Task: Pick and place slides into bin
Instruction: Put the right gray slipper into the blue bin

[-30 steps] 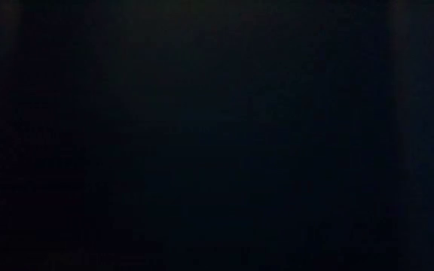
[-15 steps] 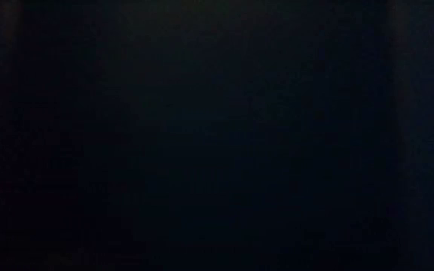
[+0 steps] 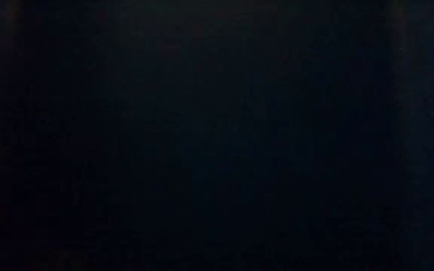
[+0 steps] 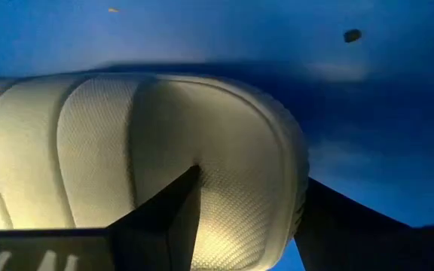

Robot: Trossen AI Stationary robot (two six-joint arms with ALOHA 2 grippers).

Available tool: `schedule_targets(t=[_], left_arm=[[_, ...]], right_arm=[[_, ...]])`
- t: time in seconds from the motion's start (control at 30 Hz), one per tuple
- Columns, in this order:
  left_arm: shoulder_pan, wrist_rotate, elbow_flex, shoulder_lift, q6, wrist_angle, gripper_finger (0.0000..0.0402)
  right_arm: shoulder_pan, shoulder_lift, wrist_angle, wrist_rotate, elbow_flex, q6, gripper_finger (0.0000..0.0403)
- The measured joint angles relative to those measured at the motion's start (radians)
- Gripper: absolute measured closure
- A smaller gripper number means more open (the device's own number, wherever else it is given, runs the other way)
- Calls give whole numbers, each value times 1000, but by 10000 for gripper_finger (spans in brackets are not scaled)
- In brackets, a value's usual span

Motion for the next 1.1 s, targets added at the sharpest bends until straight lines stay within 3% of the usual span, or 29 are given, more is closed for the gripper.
schedule_targets(t=[0.27,0.43,0.8,0.93,1.1], left_arm=[[0,4,0,0,12,0,234],[0,11,0,1,23,0,234],[0,11,0,1,46,0,234],[0,22,0,1,46,0,234],[0,23,0,1,46,0,234]], right_arm=[[-17,39,19,-56,0,-33,235],[-18,41,118,-100,20,-37,235],[-39,51,79,-189,46,-89,233],[-37,50,99,-205,46,-114,209],[-33,50,62,-188,46,-97,149]])
